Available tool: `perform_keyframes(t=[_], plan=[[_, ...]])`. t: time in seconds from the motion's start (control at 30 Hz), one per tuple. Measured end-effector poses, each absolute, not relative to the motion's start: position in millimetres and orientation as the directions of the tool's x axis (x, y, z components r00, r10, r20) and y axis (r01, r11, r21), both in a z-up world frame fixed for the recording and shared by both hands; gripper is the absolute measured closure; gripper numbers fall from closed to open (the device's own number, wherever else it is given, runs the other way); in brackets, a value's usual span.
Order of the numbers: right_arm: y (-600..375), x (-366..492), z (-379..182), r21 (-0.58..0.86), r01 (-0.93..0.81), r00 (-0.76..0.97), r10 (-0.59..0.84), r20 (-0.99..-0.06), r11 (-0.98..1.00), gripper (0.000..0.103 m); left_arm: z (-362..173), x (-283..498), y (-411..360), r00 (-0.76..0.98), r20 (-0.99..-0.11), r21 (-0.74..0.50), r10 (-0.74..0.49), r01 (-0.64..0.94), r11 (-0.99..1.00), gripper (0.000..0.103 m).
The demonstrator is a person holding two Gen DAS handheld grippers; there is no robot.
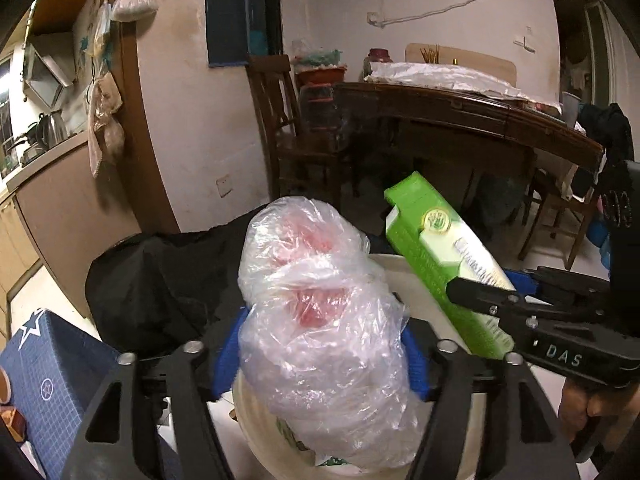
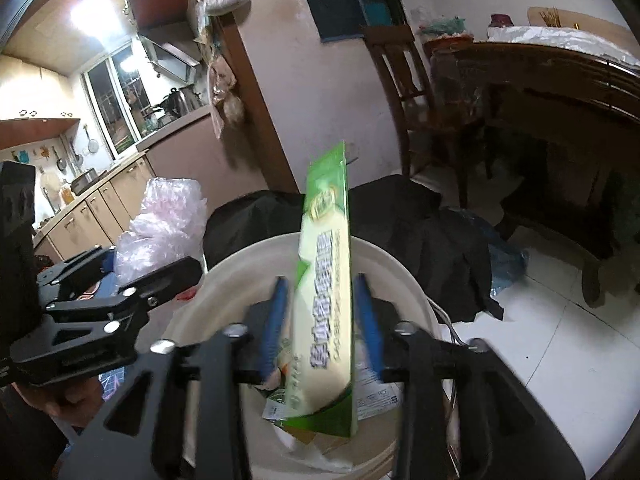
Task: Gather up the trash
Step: 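Open both grippers to drop the bags and green box into the bucket, then move both tools back over the table trash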
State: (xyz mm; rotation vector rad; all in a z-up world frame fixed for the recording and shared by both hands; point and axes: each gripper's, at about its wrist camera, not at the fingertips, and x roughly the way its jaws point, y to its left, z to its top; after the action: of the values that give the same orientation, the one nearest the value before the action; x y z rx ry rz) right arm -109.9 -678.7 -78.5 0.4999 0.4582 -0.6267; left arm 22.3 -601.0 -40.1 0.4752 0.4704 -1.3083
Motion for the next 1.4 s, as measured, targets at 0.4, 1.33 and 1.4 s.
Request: perform_keyframes(t=[0.4,1.33,1.4], plan=[[-677,-121,-77,0.302,0.665,0.714,-0.461,-0.527,0.683,0.059,-46,24,-597,0.202,-0.572,0.072,-0.795,0.978,0.197,0.022],[-590,-45,-66,0.283,0.451,0.829,-0.28,-0.484,0.846,0.059,-54,84,-447,0.474,-0.527,0.145,-0.705,0.868,0.475,0.025],[-580,-27,-70,0.289,0.411,0.839,-0.235,-0.49,0.865,0.059,-57,95,-426,0.504,-0.527,0.145,-0.684,0.847,0.512,0.025]])
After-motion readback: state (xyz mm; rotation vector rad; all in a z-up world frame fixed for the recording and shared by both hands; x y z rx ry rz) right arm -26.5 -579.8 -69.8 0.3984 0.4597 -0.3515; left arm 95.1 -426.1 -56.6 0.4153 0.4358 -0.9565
